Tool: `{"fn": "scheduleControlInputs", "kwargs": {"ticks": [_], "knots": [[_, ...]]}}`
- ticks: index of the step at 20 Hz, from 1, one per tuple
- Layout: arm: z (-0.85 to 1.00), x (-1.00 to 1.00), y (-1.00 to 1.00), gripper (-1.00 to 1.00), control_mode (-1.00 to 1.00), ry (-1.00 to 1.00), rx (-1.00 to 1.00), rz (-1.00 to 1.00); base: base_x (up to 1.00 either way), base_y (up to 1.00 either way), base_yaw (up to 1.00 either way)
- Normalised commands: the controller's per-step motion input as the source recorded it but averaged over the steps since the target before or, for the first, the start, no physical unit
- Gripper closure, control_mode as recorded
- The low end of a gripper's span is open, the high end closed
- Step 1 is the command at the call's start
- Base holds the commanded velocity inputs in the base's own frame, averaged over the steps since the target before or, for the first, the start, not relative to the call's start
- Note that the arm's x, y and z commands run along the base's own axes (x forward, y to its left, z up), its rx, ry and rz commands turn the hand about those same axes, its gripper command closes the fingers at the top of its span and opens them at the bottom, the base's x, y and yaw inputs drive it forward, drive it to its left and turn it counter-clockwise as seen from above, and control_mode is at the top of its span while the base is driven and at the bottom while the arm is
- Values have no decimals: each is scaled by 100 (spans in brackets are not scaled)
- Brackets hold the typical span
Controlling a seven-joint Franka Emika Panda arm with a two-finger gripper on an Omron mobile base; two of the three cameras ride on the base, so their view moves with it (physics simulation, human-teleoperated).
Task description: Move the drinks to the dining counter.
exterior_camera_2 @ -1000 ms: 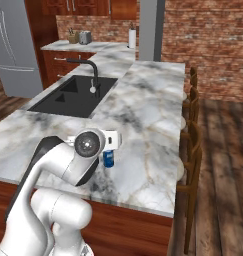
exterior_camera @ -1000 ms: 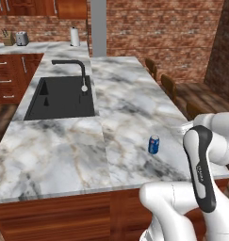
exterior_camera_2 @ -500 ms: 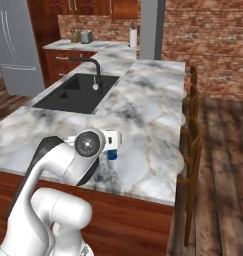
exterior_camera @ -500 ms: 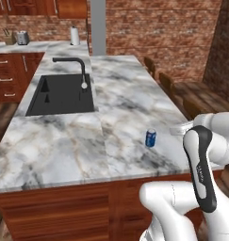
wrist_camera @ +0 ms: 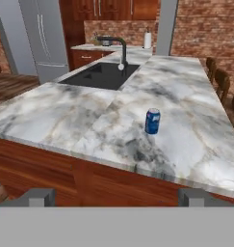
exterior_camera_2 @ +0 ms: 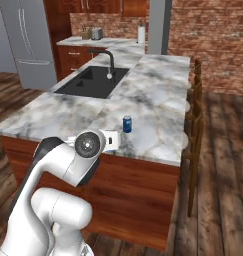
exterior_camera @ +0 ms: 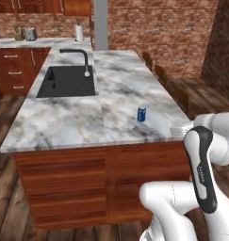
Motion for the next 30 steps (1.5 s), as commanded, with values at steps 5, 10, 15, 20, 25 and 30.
{"fn": "scheduleControlInputs", "kwargs": {"ticks": [5, 10, 15, 20, 25, 30], "knots": [[0, 0, 0, -100, 100, 0, 0, 0, -62, 39, 21], [0, 0, 0, -100, 100, 0, 0, 0, -58, 73, 24], [0, 0, 0, -100, 100, 0, 0, 0, -53, 82, 20], [0, 0, 0, -100, 100, 0, 0, 0, -35, 91, 14], [0, 0, 0, -100, 100, 0, 0, 0, -31, 94, 11], [0, 0, 0, -100, 100, 0, 0, 0, -31, 91, 9]]}}
